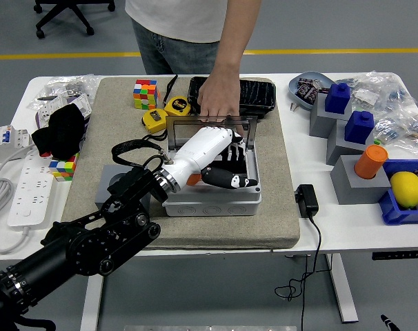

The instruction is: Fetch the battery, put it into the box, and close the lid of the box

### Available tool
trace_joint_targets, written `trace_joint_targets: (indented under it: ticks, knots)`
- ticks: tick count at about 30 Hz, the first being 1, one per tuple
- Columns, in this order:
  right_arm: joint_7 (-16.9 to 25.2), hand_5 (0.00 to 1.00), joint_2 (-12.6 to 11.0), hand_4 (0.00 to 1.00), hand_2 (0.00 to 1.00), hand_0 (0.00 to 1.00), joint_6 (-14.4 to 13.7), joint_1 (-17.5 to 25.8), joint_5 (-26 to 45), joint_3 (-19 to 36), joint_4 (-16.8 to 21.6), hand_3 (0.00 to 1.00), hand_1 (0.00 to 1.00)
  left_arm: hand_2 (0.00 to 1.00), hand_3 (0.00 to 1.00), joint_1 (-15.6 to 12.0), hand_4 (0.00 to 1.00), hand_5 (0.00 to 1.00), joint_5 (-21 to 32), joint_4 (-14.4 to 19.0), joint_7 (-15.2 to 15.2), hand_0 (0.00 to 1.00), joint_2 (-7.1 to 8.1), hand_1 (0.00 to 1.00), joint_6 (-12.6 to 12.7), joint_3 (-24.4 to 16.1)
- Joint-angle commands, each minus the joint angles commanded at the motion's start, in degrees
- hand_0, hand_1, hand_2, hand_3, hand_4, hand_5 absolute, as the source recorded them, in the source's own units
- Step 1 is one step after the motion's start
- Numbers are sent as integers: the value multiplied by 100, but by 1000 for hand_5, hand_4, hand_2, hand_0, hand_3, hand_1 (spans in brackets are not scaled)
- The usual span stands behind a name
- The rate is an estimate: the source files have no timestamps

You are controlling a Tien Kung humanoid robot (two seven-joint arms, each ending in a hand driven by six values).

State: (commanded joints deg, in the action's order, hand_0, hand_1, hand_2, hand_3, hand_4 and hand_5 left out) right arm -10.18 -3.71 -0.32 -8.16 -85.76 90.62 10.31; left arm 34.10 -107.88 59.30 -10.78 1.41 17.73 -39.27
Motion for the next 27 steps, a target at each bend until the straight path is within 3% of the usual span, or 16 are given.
trace_joint_targets:
  ticks: [14, 26, 27]
  knots:
    - [-5, 998, 3, 998, 766, 811, 2, 3, -20, 12, 0, 798, 760, 316, 346, -32, 998, 406, -64, 157, 25, 308, 40, 278, -35, 5]
    - [-10, 998, 9, 998, 766, 812, -1, 21, -21, 26, 0, 798, 760, 322, 349, -265, 998, 409, 33, 1193, -17, 314, 359, 286, -12, 44]
    - [-8, 998, 10, 998, 765, 812, -1, 21, -18, 24, 0, 798, 760, 323, 351, -272, 998, 408, 54, 1253, -24, 353, 369, 292, -8, 40]
